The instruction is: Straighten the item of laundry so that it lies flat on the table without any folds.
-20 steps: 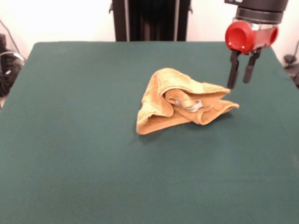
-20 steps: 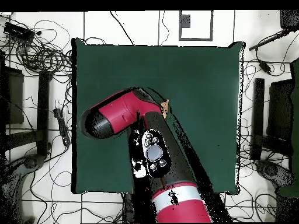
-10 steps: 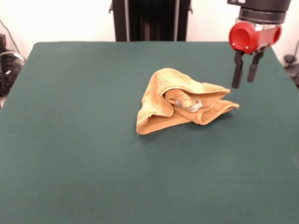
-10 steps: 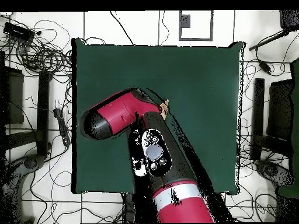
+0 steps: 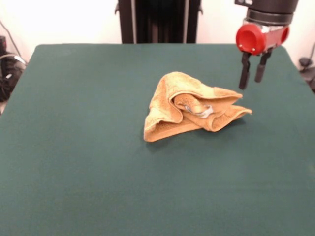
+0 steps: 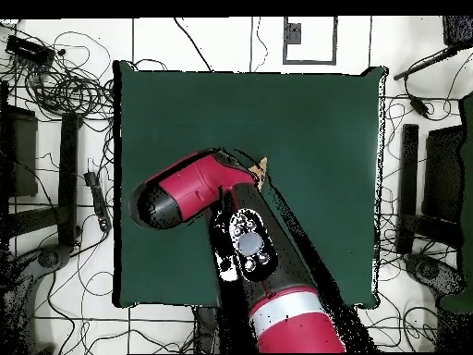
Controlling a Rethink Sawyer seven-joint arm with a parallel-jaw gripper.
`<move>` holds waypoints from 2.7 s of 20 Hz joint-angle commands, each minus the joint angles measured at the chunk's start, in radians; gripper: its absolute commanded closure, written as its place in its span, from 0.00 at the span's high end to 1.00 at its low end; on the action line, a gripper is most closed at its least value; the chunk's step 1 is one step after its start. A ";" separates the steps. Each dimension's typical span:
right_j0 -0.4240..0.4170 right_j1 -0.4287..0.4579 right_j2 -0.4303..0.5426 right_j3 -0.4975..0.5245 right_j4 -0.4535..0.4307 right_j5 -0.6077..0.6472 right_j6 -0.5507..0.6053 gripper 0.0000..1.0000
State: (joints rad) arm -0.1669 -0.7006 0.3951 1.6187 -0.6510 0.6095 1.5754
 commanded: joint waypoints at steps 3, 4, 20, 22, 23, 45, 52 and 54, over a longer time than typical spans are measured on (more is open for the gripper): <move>-0.036 0.002 0.112 0.172 -0.076 0.032 -0.243 1.00; -0.039 0.001 0.112 0.176 -0.080 0.029 -0.242 1.00; -0.055 0.005 0.153 0.151 -0.107 0.070 -0.228 1.00; -0.054 0.003 0.153 0.152 -0.111 0.071 -0.221 1.00; -0.050 0.004 0.150 0.152 -0.113 0.071 -0.215 1.00; -0.014 0.128 0.088 0.150 -0.144 0.008 -0.088 1.00; -0.008 0.148 0.085 0.136 -0.161 -0.002 -0.094 1.00; -0.005 0.157 0.083 0.131 -0.173 -0.010 -0.091 1.00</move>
State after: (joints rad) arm -0.2056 -0.6155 0.4463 1.7132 -0.7486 0.6091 1.5754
